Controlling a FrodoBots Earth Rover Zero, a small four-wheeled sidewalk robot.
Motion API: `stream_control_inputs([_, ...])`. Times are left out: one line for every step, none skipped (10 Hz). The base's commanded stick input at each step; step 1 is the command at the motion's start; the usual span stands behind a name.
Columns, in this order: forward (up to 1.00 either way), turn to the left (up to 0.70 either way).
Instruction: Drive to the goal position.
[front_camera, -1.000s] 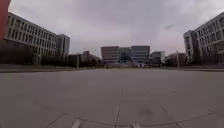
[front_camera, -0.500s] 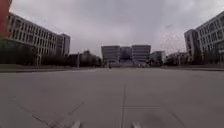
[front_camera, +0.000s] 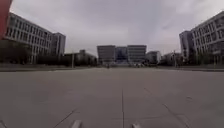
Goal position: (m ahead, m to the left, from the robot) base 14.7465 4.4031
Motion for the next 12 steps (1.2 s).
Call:
stream_control_inputs([0.7, 0.0])
stream_control_inputs([0.7, 0.0])
stream_control_inputs([0.7, 0.0])
stream_control_inputs([0.7, 0.0])
stream_control_inputs([0.7, 0.0])
stream_control_inputs([0.7, 0.0])
stream_control_inputs([0.7, 0.0])
stream_control_inputs([0.7, 0.0])
stream_control_inputs([0.7, 0.0])
stream_control_inputs([0.7, 0.0])
stream_control_inputs([0.7, 0.0])
stream_control_inputs([0.7, 0.0])
